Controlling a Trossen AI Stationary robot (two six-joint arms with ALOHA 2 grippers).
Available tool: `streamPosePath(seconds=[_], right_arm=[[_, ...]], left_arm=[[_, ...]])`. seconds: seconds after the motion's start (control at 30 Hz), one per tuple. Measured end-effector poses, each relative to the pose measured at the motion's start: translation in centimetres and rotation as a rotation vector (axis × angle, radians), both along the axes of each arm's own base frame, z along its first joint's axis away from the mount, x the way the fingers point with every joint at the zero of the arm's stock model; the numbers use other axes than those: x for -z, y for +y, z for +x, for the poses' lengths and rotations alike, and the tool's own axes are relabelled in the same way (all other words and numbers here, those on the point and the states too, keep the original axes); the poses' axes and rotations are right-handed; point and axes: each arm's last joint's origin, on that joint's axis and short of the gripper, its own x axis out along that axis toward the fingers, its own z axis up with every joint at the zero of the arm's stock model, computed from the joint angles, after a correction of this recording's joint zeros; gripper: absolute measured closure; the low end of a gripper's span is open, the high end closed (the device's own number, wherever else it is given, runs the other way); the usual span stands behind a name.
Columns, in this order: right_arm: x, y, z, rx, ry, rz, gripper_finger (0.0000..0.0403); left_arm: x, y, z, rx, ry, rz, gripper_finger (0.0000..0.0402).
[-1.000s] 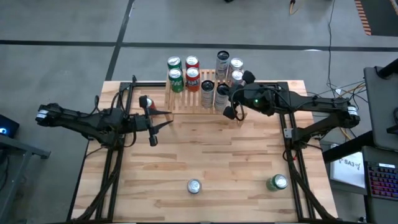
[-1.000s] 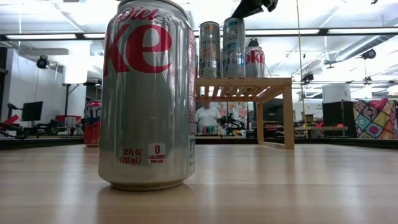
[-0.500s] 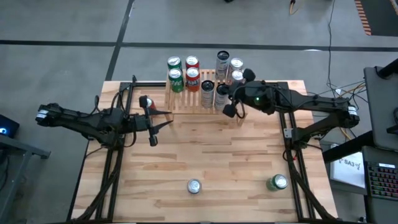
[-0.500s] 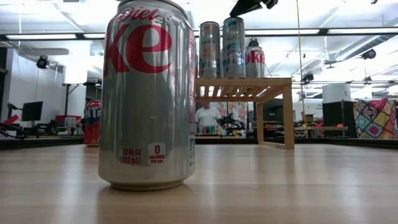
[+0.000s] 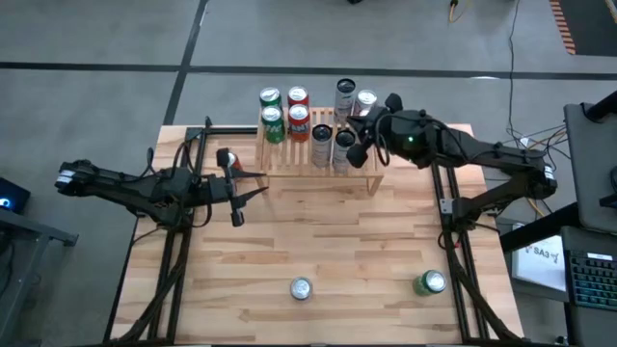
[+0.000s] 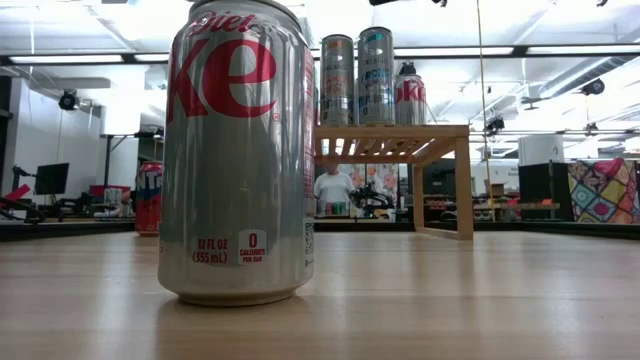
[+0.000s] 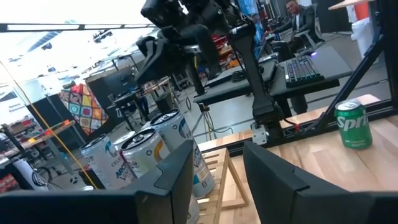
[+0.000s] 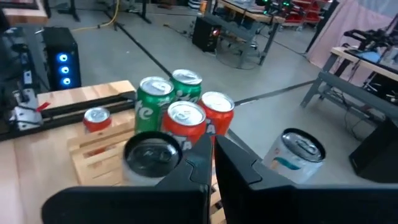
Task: Place canned beverage on shelf
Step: Adjust the soda cans on the shelf
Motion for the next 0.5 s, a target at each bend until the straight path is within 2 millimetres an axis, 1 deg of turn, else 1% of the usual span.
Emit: streamPosePath(seconds=[0.17, 0.37, 0.5], right_arm=[[-0.5, -1.3, -0.2, 0.046, -0.029, 0.011, 0.0394], [-0.1, -4.0, 0.6, 0.072, -0.018, 0.044, 0.0394], [-0.6, -5.6, 0.8, 0.126, -0.043, 0.053, 0.0394]], left_arm=[[0.0, 0.0, 0.0, 0.002, -0.001, -0.021, 0.0277], [0.0, 0.0, 0.0, 0.002, -0.002, -0.023, 0.0277], [0.0, 0.0, 0.0, 0.002, -0.001, -0.023, 0.0277]])
